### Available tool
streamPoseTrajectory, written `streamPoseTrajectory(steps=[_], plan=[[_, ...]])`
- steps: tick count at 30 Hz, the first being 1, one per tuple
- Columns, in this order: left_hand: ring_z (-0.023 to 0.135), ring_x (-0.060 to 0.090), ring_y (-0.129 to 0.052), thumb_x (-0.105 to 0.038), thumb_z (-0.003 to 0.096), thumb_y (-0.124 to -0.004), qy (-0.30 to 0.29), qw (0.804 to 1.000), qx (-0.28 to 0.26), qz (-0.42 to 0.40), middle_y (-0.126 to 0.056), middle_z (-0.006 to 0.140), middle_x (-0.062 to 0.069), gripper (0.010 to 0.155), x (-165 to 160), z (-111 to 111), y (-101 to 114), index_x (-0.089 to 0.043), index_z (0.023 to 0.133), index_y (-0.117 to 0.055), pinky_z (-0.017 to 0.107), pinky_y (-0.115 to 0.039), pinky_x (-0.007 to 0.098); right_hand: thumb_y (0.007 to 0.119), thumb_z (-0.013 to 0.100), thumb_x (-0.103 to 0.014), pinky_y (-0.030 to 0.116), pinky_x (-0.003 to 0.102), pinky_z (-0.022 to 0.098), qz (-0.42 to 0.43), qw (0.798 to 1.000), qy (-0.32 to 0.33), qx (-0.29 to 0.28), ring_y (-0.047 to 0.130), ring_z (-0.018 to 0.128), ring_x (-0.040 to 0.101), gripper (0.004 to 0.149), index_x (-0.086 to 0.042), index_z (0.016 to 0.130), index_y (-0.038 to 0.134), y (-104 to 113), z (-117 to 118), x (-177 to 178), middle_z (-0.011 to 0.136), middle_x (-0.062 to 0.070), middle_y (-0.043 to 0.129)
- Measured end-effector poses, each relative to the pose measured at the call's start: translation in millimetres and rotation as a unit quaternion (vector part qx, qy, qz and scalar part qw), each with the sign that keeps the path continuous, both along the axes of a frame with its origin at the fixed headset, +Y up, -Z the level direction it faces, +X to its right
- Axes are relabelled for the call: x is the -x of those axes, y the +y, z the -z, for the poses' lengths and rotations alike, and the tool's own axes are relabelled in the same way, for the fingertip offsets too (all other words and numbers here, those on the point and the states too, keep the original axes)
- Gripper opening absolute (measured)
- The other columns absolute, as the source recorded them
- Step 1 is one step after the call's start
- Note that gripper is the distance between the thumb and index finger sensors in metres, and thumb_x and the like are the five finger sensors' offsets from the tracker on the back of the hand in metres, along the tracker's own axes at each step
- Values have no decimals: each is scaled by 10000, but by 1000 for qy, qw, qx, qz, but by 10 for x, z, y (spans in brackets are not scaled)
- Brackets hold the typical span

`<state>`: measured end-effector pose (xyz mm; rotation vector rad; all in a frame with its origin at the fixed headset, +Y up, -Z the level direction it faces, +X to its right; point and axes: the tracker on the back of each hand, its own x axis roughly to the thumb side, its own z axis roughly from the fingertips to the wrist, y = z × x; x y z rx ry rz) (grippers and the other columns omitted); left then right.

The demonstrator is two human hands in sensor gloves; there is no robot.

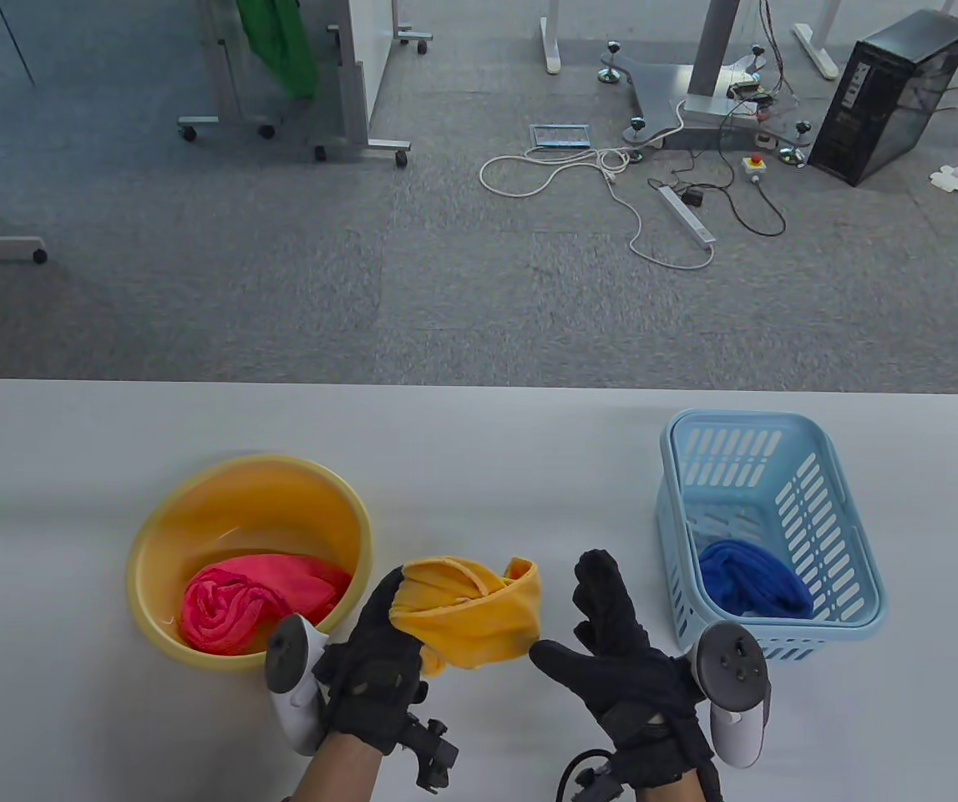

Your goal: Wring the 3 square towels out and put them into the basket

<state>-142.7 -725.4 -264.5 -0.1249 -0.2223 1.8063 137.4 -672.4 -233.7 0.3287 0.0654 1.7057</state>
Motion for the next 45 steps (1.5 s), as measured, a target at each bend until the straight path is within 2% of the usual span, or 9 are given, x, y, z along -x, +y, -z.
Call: streamPoseTrajectory(steps=[3, 8, 11, 14, 22, 27, 34, 39, 45], plan=[[978, 447, -712, -327, 563, -882, -10, 1000, -11, 20, -606, 1111, 147, 506, -32, -12, 28, -295, 1041, -722, 681, -528, 694, 980, 462, -527, 241, 759, 733, -38, 999, 0, -29, 16, 976, 624, 1220, -152, 1148, 43, 10, -14, 101, 1045, 281, -184], [975, 457, -715, -343, 557, -894, -19, 997, -43, 61, -618, 1109, 154, 514, -84, -25, 99, -291, 1042, -731, 676, -533, 697, 996, 439, -528, 216, 762, 728, -58, 997, 23, -49, -22, 958, 622, 1289, -156, 1109, -41, -13, -21, 270, 999, 270, -243], [985, 464, -703, -346, 556, -896, -31, 997, -41, 54, -615, 1114, 155, 519, -120, -34, 90, -292, 1045, -730, 676, -530, 701, 998, 432, -530, 248, 767, 731, -72, 996, 27, -50, 42, 994, 620, 1281, -151, 1117, -16, -47, -4, 304, 1050, 274, -177], [996, 469, -683, -356, 570, -872, -55, 997, -48, 37, -594, 1124, 162, 533, -154, -31, 82, -291, 1068, -691, 677, -526, 702, 988, 442, -539, 362, 765, 734, -44, 996, 73, -20, 296, 1040, 625, 1266, -115, 1122, 8, -141, 38, 344, 1151, 302, 62], [1059, 481, -583, -332, 580, -838, -84, 995, -36, -46, -538, 1154, 152, 526, -176, -14, 70, -292, 1075, -665, 699, -453, 719, 1001, 426, -532, 394, 763, 730, -74, 993, 91, -15, 351, 1035, 623, 1212, -62, 1144, 146, -262, 73, 501, 1159, 327, 174], [1099, 484, -471, -341, 588, -820, -121, 988, -29, -88, -475, 1182, 143, 525, -266, -25, 39, -310, 1082, -644, 705, -404, 731, 1008, 420, -531, 382, 767, 730, -62, 994, 95, -6, 302, 1031, 635, 1204, -77, 1150, 165, -299, 64, 540, 1158, 320, 142], [1137, 443, -174, -350, 605, -778, -179, 974, -58, -127, -227, 1224, 93, 533, -387, -50, 55, -388, 1101, -588, 718, -242, 735, 1024, 421, -500, 262, 788, 719, -63, 986, 150, 24, 9, 959, 652, 1307, -190, 1099, -50, -351, 70, 621, 1050, 330, -144], [1104, 403, 54, -346, 606, -766, -215, 960, -69, -168, -26, 1212, 38, 555, -418, -34, 16, -427, 1117, -566, 700, -110, 728, 1044, 403, -467, 355, 786, 717, -36, 992, 118, 24, 131, 980, 672, 1147, -134, 1160, 250, -390, 54, 685, 1114, 325, -6], [1024, 389, 202, -373, 605, -746, -211, 959, -66, -176, 172, 1125, 44, 745, -429, -48, -50, -442, 1186, -285, 699, -69, 714, 1055, 394, -458, 389, 781, 714, -37, 995, 86, 19, 226, 996, 674, 933, -114, 1089, 536, -411, 56, 688, 1160, 322, 233]])
